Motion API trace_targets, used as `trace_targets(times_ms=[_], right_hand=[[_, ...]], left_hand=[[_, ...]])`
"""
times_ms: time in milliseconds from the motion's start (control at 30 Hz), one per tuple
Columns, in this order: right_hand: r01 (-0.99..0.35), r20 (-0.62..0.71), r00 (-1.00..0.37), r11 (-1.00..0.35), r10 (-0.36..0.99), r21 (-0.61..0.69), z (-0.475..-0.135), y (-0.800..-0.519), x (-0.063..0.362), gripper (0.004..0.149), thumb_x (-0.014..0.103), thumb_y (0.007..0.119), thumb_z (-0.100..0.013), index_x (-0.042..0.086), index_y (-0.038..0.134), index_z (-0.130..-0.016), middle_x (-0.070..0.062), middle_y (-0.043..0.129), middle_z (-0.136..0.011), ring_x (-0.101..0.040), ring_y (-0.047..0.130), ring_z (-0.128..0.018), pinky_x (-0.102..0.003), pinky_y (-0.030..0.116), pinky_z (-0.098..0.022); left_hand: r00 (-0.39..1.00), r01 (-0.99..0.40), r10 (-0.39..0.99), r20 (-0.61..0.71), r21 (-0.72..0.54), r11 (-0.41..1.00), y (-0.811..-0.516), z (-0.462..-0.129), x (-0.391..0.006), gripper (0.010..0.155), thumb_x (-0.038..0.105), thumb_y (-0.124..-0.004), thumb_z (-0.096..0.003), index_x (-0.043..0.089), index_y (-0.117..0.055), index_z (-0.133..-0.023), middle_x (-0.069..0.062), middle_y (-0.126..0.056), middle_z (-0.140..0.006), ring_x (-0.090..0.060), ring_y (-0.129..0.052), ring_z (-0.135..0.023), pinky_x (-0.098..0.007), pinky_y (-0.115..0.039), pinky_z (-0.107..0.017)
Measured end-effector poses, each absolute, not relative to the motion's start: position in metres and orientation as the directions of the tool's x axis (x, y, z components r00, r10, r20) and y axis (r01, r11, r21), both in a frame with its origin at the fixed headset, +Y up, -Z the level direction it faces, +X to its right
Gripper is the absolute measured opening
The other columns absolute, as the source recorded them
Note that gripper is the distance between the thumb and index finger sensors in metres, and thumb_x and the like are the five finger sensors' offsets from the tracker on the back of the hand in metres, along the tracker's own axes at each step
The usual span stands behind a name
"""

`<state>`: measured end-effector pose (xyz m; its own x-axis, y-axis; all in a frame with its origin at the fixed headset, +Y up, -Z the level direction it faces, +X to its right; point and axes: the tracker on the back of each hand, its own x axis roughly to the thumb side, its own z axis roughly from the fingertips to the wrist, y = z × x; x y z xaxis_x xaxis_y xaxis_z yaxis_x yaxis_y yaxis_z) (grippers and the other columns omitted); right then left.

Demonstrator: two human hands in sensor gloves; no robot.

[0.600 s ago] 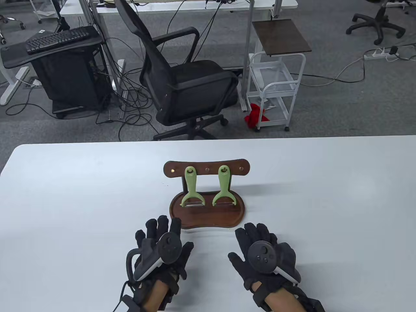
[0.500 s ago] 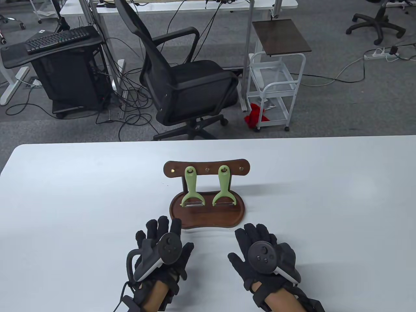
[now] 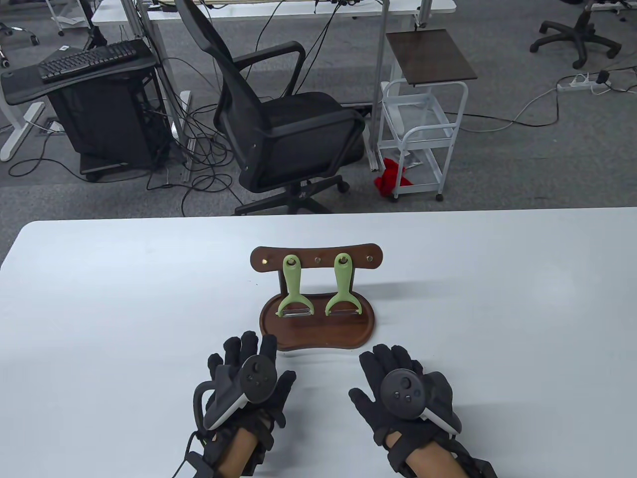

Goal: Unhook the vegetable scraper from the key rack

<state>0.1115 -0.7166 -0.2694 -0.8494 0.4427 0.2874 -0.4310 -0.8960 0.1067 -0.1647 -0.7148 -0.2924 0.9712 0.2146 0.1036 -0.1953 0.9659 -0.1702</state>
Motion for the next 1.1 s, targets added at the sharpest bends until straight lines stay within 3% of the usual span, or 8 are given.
trace_targets(times_ms=[600, 1100], right_hand=[[-0.443, 0.318, -0.828, -0.887, 0.461, 0.131, -0.2662, -0.7177, 0.1091, 0.071, 0.046, 0.072, -0.05, 0.004, 0.052, -0.104, -0.03, 0.042, -0.11, -0.062, 0.036, -0.093, -0.077, 0.035, -0.06], [-0.467, 0.35, -0.804, -0.875, 0.481, 0.13, -0.2605, -0.7126, 0.1077, 0.071, 0.047, 0.072, -0.05, 0.004, 0.052, -0.104, -0.03, 0.043, -0.11, -0.062, 0.037, -0.093, -0.077, 0.036, -0.06]], left_hand=[[0.953, -0.277, 0.289, 0.092, -0.129, 0.952, -0.7236, -0.2983, -0.1661, 0.077, 0.055, -0.067, -0.0549, 0.022, -0.032, -0.114, -0.018, -0.028, -0.117, -0.053, -0.034, -0.106, -0.074, -0.03, -0.07], [0.937, -0.345, 0.344, 0.06, 0.001, 0.939, -0.7212, -0.2956, -0.167, 0.075, 0.055, -0.071, -0.0534, 0.019, -0.041, -0.112, -0.018, -0.047, -0.112, -0.046, -0.062, -0.095, -0.068, -0.049, -0.066]])
